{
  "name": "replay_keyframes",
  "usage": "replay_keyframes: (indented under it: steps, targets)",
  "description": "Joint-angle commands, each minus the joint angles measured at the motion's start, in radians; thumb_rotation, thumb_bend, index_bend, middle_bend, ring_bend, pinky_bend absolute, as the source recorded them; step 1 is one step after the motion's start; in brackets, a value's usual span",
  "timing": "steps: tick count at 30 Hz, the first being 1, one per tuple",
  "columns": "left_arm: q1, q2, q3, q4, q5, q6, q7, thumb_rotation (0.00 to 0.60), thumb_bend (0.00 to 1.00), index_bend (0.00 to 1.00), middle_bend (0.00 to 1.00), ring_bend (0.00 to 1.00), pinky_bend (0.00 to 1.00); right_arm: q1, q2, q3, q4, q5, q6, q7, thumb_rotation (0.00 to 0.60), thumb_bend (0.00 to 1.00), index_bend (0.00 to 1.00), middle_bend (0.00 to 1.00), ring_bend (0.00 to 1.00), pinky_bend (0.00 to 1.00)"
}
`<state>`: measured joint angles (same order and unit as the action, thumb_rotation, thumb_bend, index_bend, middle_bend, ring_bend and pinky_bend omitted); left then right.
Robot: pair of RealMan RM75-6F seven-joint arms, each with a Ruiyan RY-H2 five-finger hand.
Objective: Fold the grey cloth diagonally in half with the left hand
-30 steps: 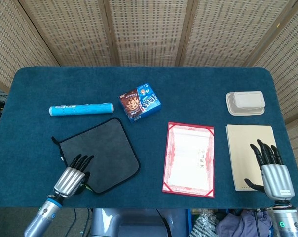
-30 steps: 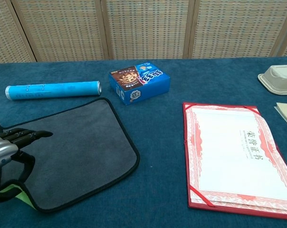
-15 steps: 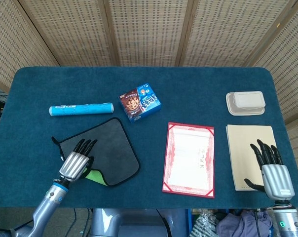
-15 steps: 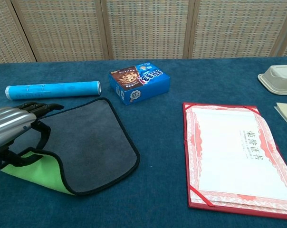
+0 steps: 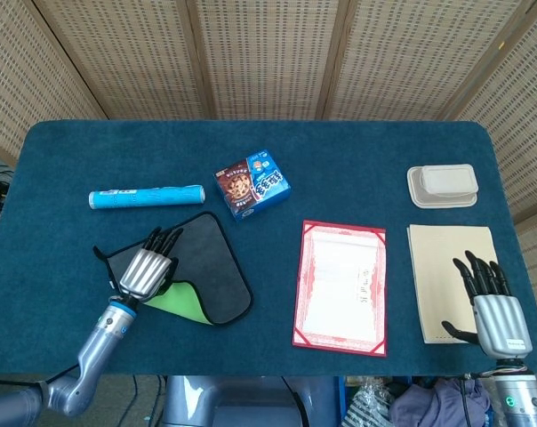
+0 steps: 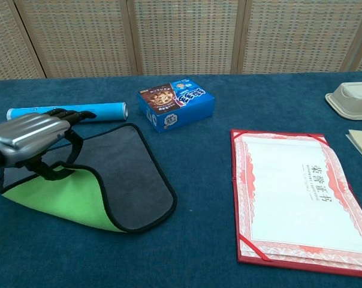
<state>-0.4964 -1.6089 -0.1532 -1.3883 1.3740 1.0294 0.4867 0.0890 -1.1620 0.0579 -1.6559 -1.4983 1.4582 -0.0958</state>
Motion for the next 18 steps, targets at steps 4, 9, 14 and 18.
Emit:
replay_keyframes:
  steps: [4,9,14,18]
  targets:
    - [-0.056,-0.043,-0.043,0.049,-0.051,-0.029,0.008,0.600,0.39,0.67,0.00,0.00,0.00,0.004,0.000,-0.001,0.002,0.007,-0.013,0.008,0.600,0.00,0.00,0.00,0.00,0.00]
    - [-0.097,-0.075,-0.064,0.104,-0.102,-0.058,0.027,0.600,0.39,0.67,0.00,0.00,0.00,0.007,-0.002,0.000,0.010,0.011,-0.020,0.013,0.600,0.00,0.00,0.00,0.00,0.00]
    - [-0.130,-0.103,-0.079,0.159,-0.146,-0.083,0.035,0.600,0.39,0.67,0.00,0.00,0.00,0.008,-0.003,0.000,0.013,0.014,-0.023,0.018,0.600,0.00,0.00,0.00,0.00,0.00]
    - [-0.152,-0.129,-0.090,0.204,-0.172,-0.093,0.019,0.600,0.39,0.67,0.00,0.00,0.00,0.011,-0.005,-0.001,0.016,0.014,-0.028,0.017,0.600,0.00,0.00,0.00,0.00,0.00]
